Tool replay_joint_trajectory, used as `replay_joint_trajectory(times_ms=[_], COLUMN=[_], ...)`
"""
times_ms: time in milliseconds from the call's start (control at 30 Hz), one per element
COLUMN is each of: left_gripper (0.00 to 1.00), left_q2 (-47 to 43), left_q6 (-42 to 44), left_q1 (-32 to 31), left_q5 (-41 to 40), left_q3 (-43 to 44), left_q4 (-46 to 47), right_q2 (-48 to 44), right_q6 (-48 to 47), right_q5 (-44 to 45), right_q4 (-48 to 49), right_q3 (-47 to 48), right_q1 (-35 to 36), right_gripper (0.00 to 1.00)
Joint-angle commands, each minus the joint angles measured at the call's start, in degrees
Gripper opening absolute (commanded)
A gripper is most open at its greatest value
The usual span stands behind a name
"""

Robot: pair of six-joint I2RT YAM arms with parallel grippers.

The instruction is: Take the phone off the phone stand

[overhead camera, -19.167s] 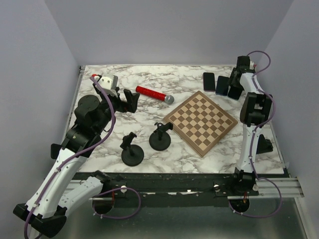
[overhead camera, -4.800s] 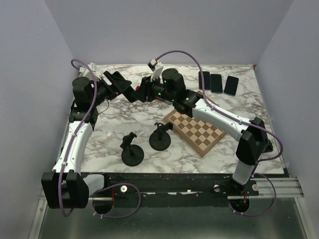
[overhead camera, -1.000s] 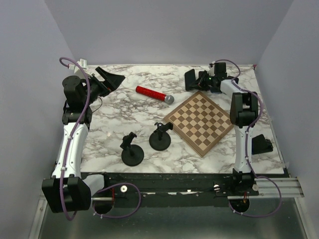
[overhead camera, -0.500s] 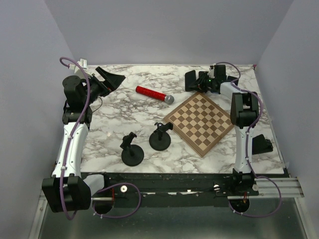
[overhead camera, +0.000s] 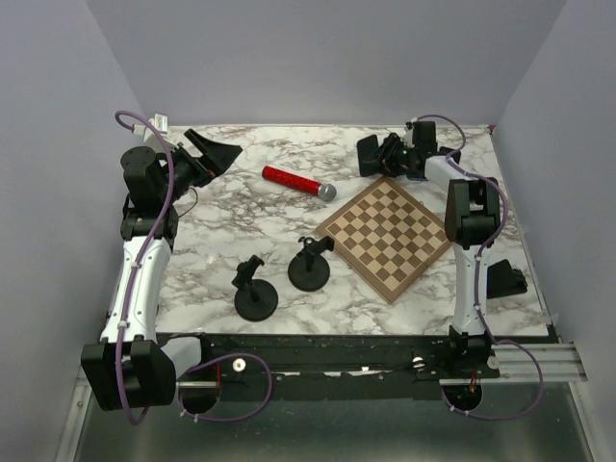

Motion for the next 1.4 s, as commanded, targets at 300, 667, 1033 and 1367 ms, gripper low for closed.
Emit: replay_joint_trajectory(times_ms=[300,667,1033,1367], left_gripper=[0.99,0.99,0.99,0.99], left_q2=[0.0,-0.3,-0.3,-0.5], left_q6=[-1.0,-1.0,-1.0,1.3], left_q1=[0.6,0.7,0.6,-1.6], left_q5=[2.0,2.1,2.0,0.9], left_q3=[-0.8,-0.9,-1.0,-0.1], left_q4=[1.9,2.1,2.2,0.0], right_q2=[-1.7,-3.8,-16.7,-42.0], right_q6=[-3.7,-8.8,-12.6,-13.5], right_q5=[4.4,11.0,17.0,23.8], right_q4=[-7.1,-13.7,-14.7,-6.6], right_q3=[1.3,5.3,-3.0,-31.4], right_q1=[-0.1,1.0,2.8,2.9], right_gripper=[0.76,0.83,0.83,0.89])
